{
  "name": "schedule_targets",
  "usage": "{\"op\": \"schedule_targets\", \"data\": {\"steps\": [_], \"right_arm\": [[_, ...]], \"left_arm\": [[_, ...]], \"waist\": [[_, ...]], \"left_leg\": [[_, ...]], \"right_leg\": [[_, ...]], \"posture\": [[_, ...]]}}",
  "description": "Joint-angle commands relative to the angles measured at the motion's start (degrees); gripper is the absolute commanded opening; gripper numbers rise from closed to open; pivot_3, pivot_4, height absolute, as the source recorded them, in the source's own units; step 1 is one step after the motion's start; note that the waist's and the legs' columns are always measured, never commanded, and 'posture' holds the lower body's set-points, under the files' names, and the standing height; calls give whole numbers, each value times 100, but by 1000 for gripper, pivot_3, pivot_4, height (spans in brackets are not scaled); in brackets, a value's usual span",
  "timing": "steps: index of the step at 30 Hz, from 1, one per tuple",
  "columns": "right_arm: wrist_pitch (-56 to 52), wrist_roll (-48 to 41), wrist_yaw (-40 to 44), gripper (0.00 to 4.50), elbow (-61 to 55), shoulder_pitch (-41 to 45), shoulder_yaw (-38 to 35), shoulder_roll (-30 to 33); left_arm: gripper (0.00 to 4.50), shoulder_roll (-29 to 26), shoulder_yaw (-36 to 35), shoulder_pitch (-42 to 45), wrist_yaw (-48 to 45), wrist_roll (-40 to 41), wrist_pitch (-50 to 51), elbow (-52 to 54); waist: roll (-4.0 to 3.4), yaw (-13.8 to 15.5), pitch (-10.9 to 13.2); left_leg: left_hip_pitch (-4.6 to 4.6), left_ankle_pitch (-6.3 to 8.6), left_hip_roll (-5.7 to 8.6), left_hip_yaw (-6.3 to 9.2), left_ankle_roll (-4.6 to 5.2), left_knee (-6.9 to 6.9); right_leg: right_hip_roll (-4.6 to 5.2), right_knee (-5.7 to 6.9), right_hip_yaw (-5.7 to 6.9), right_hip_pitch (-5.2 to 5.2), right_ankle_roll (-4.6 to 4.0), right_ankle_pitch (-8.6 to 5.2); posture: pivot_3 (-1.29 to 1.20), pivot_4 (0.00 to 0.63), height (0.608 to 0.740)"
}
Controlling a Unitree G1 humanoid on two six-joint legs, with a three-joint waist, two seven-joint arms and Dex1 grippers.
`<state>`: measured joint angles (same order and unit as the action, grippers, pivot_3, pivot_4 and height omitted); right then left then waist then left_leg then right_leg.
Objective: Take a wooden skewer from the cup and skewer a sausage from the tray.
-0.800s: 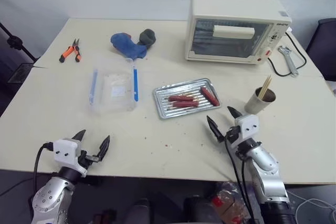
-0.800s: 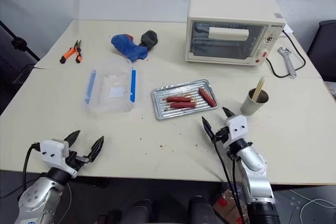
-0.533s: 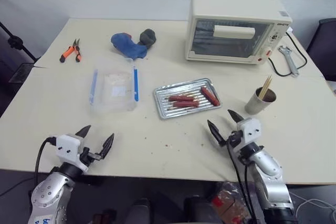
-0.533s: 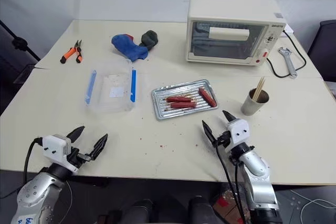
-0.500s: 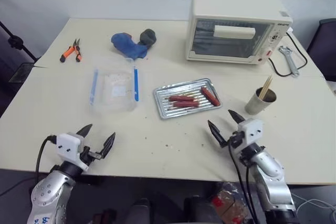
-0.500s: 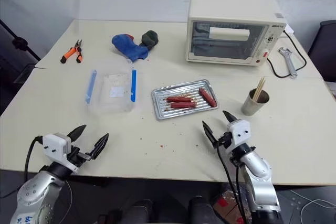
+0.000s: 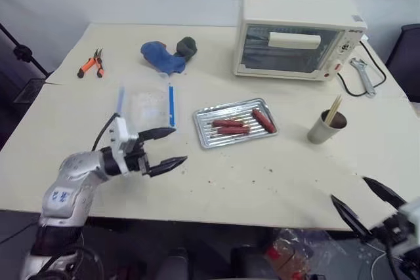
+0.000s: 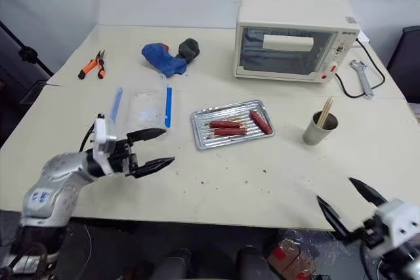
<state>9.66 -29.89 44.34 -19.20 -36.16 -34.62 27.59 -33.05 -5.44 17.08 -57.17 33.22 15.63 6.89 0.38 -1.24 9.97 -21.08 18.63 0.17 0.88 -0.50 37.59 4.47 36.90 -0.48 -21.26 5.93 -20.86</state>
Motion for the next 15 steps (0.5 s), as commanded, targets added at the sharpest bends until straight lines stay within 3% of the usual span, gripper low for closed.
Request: {"op": "schedule_targets", "data": {"steps": [1, 4, 8, 12, 15], "right_arm": [[79, -110, -292, 4500, -203, 163, -338, -50], [-562, -564, -531, 4500, -667, 563, -433, 335], [-2202, -1543, -977, 4500, -1013, 1447, -366, 1460], [-4018, -1909, -2130, 4500, -724, 3141, 251, 2551], [-5104, -1820, -2833, 4500, -475, 4142, 786, 2828]], "left_arm": [[4488, 159, 8, -25, 26, 9, -89, 21], [4488, 332, -85, -116, 211, 15, -123, 102], [4488, 464, 0, -198, 381, -190, -259, 108], [4488, 648, -31, -237, 690, -230, -246, 233], [4488, 724, -46, -273, 859, -261, -267, 340]], "waist": [[-1, -39, 0], [-2, -56, -1], [-2, -17, 0], [1, 1, 2], [2, 67, 4]], "left_leg": [[1, -1, -1, 2, -2, -3], [0, -19, -3, -4, -33, -3], [-3, -21, -3, 0, -33, 5], [-14, -21, -1, 9, -30, 22], [-24, -22, -4, 14, -31, 31]], "right_leg": [[0, 1, 1, -1, 0, 0], [-1, 7, -4, -8, 0, 0], [0, 13, -4, -8, 0, 0], [3, 11, 4, -5, 2, 1], [1, 13, 8, -14, 2, 1]], "posture": [[0, 150, 740], [0, 150, 740], [0, 150, 740], [0, 150, 740], [0, 150, 740]]}}
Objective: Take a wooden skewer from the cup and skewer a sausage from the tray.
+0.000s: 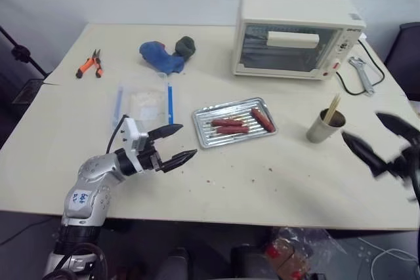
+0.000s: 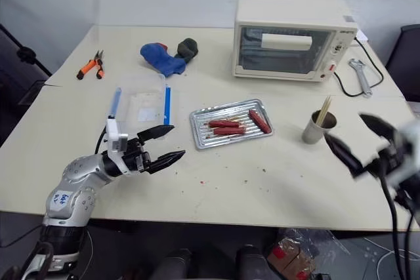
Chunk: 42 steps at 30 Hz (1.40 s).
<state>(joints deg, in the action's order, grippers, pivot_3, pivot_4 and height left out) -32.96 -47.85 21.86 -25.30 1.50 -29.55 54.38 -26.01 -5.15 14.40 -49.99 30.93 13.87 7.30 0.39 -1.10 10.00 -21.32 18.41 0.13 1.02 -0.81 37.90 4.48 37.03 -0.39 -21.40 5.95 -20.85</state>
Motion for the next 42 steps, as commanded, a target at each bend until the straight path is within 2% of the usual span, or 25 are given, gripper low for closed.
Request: {"op": "schedule_targets", "data": {"steps": [1, 4, 11, 42], "right_arm": [[-1179, -82, -763, 4500, 240, 702, 439, 139], [-1853, -20, -1108, 4500, 566, 1519, 878, -29], [-2255, 354, -1148, 4500, 879, 2193, 1272, -374], [-2095, 1667, -535, 4500, 1509, 2640, 1439, -1185]], "left_arm": [[4488, 31, -73, -24, 179, -39, -84, 340], [4488, 9, -75, -161, 261, -33, -48, 538], [4488, 5, -67, -243, 396, -19, 0, 708], [4488, 8, -1, -224, 718, -57, 213, 1025]], "waist": [[1, 83, 1], [0, 115, 1], [2, 106, 1], [1, 89, 1]], "left_leg": [[-11, -1, 1, 4, -2, -1], [-19, 0, 5, -4, 0, 3], [-29, 7, 10, -3, 13, 15], [-29, 7, 8, -4, 13, 13]], "right_leg": [[0, -4, 3, -6, 0, 0], [3, -6, -1, -14, 1, 0], [8, -11, 0, -12, 5, 3], [5, -9, 0, -14, 5, 3]], "posture": [[0, 150, 740], [0, 150, 740], [0, 150, 740], [0, 150, 740]]}}
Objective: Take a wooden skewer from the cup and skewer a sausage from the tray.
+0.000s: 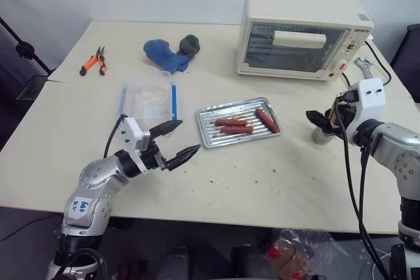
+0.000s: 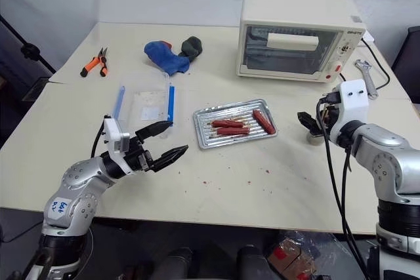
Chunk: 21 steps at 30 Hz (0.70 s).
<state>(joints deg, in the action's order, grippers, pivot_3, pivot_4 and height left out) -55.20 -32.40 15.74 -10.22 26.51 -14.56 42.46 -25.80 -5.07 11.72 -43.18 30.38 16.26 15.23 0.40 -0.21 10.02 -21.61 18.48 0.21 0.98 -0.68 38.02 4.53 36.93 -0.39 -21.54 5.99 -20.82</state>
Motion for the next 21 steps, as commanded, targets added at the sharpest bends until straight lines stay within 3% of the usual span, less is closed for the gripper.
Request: {"op": "schedule_targets", "data": {"steps": [1, 11, 14, 21], "right_arm": [[157, 157, 94, 4500, 39, 152, -53, 3], [290, 322, 346, 4500, 234, 248, -5, -19], [432, 415, 377, 3951, 327, 292, -10, -43], [485, 483, 469, 1592, 402, 336, -96, -50]], "left_arm": [[4488, -14, -9, 45, 45, -4, -26, 233], [4488, -25, -14, 79, 87, -11, -29, 225], [4500, -23, -8, 87, 91, -19, -29, 221], [4500, -11, 5, 63, 118, -21, -28, 262]], "waist": [[0, 0, 0], [0, 0, 0], [0, -1, 0], [0, 0, 0]], "left_leg": [[0, 0, 0, 0, 0, 0], [0, 0, 0, 0, 0, 0], [0, 0, 0, 0, 0, 0], [0, 0, 0, 0, 0, -2]], "right_leg": [[0, 0, 0, 0, 0, 0], [0, -1, 1, 0, 0, 0], [0, -2, 0, 0, 0, 0], [0, -2, 1, 0, 0, 0]], "posture": [[0, 150, 740], [0, 150, 740], [0, 150, 740], [0, 150, 740]]}}
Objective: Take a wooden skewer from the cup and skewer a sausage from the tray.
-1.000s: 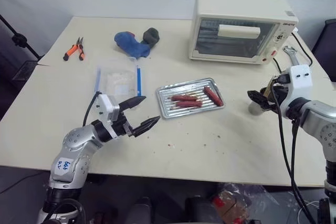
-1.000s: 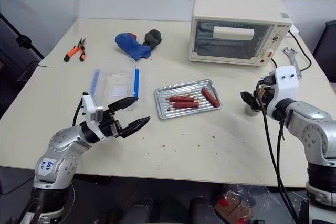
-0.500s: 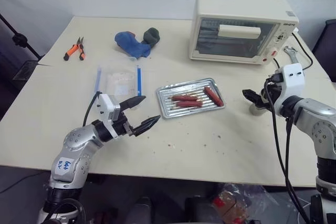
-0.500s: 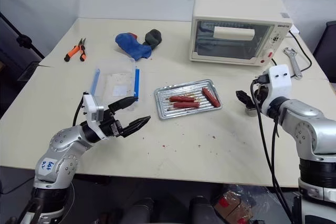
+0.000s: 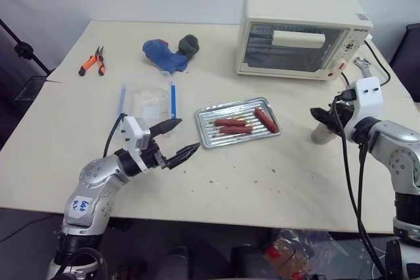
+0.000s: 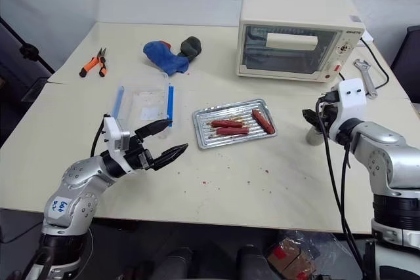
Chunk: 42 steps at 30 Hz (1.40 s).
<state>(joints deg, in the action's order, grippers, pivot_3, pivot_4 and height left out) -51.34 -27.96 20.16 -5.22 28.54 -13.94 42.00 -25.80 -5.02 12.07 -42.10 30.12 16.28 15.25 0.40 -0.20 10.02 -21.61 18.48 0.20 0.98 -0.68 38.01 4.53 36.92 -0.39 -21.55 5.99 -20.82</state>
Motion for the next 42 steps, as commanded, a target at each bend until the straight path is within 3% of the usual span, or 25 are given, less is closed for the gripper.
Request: {"op": "schedule_targets", "data": {"steps": [1, 5, 11, 16, 22, 24, 27, 31, 34, 42], "right_arm": [[102, 45, 31, 1319, -96, 139, -169, -1], [141, 156, -99, 65, -50, 171, -241, 6], [147, -146, 284, 65, -289, 162, -514, 144], [-2, -763, 916, 65, -638, 304, -1161, 567], [-677, -2099, 1518, 65, -1206, 917, -1341, 856], [-891, -2318, 1298, 65, -1278, 1102, -1255, 720], [-1297, -3042, 272, 65, -1183, 1493, -1394, -223], [-1223, -4296, -1335, 65, -935, 1709, -1655, -1815], [-1086, -5043, -2040, 65, -922, 1673, -1523, -2421], [-676, -6615, -3290, 65, -876, 1434, -1040, -2675]], "left_arm": [[4500, -13, 0, 24, 13, 7, -30, 263], [4500, -1, 11, 28, 23, 1, -44, 261], [4500, 47, 13, 62, -36, 164, -11, 318], [4500, -42, -51, 24, -179, 361, 99, 406], [4500, -6, 86, 222, -400, 547, 251, 380], [4500, 105, 125, 337, -404, 615, 288, 364], [4500, 310, 351, 539, -460, 555, 219, 337], [4500, 977, 618, 876, -181, 221, -271, 4], [4500, 1483, 689, 1104, 153, -160, -769, -369], [4500, 2221, 789, 1601, 584, -787, -1735, -1289]], "waist": [[0, 0, 0], [0, 0, 0], [-1, 1, 1], [-5, 4, 4], [-7, -12, 6], [-7, -1, 6], [-2, -11, 6], [-3, -8, 7], [-3, 11, 7], [-3, -7, 7]], "left_leg": [[0, 0, 0, 0, 0, 0], [0, 0, 0, 0, 0, 0], [0, 0, 0, 0, 0, 0], [-2, 0, 0, 0, 1, -1], [0, 1, -6, 0, 2, -4], [0, 1, -7, 1, 2, -3], [1, 1, -6, 1, 1, 1], [-4, -3, -5, 2, -5, -1], [-14, -4, -4, 7, -7, 1], [-77, -9, 6, 2, 5, 24]], "right_leg": [[0, 0, 0, 0, 0, 0], [0, -1, 0, 0, 0, 0], [0, -1, 0, 0, 0, 0], [1, -2, 0, 0, 0, 0], [-4, -6, 0, 0, 0, 0], [-4, -5, 1, 1, 0, 0], [-2, -5, 0, 4, 0, 0], [-2, 4, 1, -3, 0, 0], [-2, 19, 9, -8, 3, 2], [2, 24, 6, -63, 22, 12]], "posture": [[0, 150, 740], [0, 150, 740], [0, 150, 740], [0, 150, 740], [0, 150, 740], [0, 150, 740], [0, 150, 740], [0, 150, 740], [0, 150, 740], [0, 150, 740]]}}
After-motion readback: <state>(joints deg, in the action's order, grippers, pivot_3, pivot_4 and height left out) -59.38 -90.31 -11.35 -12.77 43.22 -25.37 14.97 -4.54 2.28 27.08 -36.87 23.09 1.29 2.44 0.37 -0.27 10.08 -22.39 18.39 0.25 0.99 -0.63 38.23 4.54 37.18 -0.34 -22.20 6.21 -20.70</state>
